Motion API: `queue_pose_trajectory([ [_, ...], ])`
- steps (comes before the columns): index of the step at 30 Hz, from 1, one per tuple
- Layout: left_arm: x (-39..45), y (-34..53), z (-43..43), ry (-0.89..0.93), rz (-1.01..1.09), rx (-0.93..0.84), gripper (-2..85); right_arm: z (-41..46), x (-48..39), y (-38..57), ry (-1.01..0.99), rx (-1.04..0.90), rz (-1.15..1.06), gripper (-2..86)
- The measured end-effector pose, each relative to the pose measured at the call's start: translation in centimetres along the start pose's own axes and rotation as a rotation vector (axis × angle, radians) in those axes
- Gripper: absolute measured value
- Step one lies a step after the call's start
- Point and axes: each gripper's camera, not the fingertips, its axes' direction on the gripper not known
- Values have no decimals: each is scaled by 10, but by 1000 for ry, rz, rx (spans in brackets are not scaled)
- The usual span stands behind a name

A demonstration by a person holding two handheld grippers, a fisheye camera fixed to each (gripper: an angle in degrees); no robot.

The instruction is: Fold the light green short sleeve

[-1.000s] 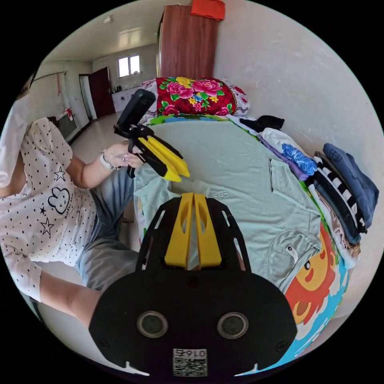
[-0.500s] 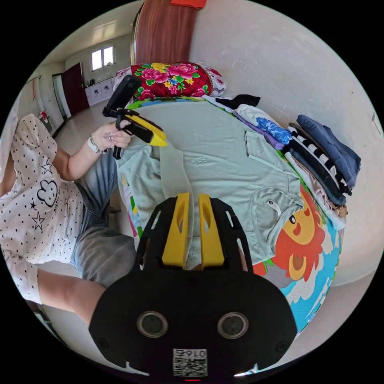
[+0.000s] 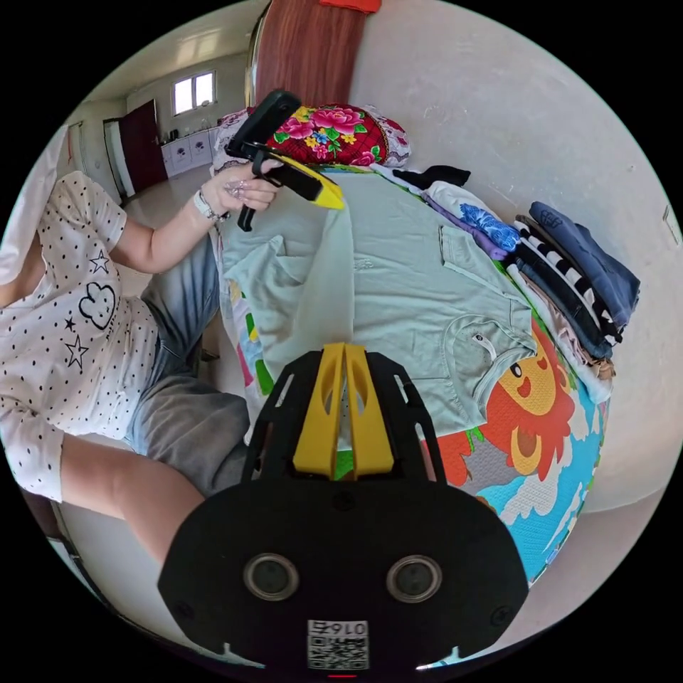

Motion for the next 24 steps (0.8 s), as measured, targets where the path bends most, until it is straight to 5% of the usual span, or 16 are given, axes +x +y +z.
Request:
queue_pose_trajectory([
  [10,-17,-20,80,-24,5,-141,-10,24,24,-3,-50,-86,97,51],
  [24,-67,-24,155,-50,-50,-231,-7,17,48,18,12,-91,234,-3],
])
